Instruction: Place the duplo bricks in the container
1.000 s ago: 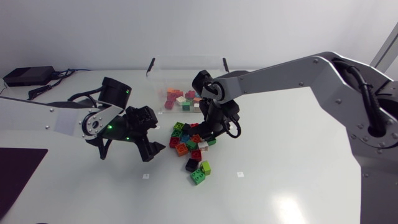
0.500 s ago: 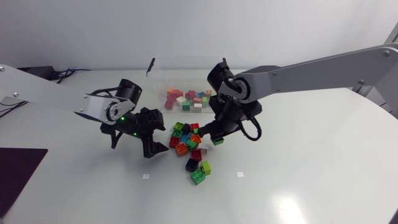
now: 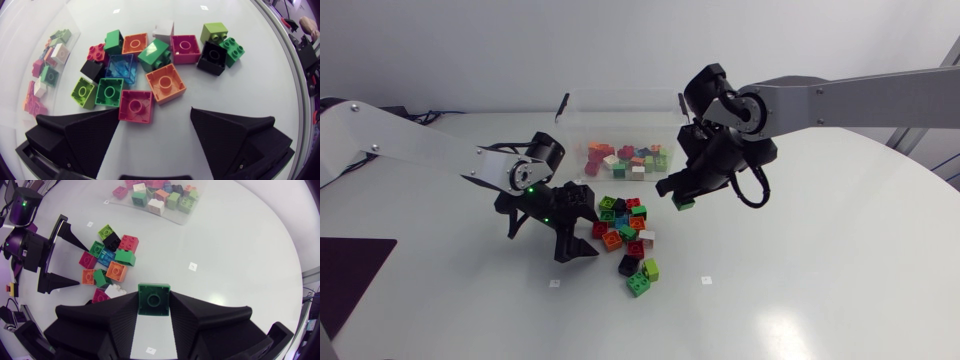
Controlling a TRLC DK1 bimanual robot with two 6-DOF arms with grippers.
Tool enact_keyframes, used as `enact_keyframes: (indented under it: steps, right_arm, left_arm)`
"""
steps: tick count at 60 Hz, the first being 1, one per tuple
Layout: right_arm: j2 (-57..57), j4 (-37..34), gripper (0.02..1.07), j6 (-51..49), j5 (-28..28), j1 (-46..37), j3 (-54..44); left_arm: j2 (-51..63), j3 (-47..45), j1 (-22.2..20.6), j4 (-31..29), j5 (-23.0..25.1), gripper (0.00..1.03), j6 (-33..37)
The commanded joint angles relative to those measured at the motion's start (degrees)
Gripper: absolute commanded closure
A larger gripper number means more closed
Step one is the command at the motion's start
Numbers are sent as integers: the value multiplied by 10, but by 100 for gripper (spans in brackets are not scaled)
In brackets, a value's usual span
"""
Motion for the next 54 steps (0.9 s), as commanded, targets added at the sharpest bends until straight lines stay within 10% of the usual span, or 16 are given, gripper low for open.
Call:
enact_keyframes:
  steps: [1, 17, 35, 54]
  right_arm:
    - [-14, -8, 76, -10, -4, -5, 3]
    - [-27, -18, 76, -16, -12, -7, 38]
    - [-14, -46, 76, -18, -12, -4, 112]
    - [23, -55, 76, -15, -20, -1, 206]
  left_arm:
    - [12, 8, -8, -13, 7, 7, 25]
    - [12, 14, -7, -29, 8, 20, 28]
    - [7, 16, -4, -41, 13, 70, 26]
    - [-38, 4, 19, -94, 13, 72, 40]
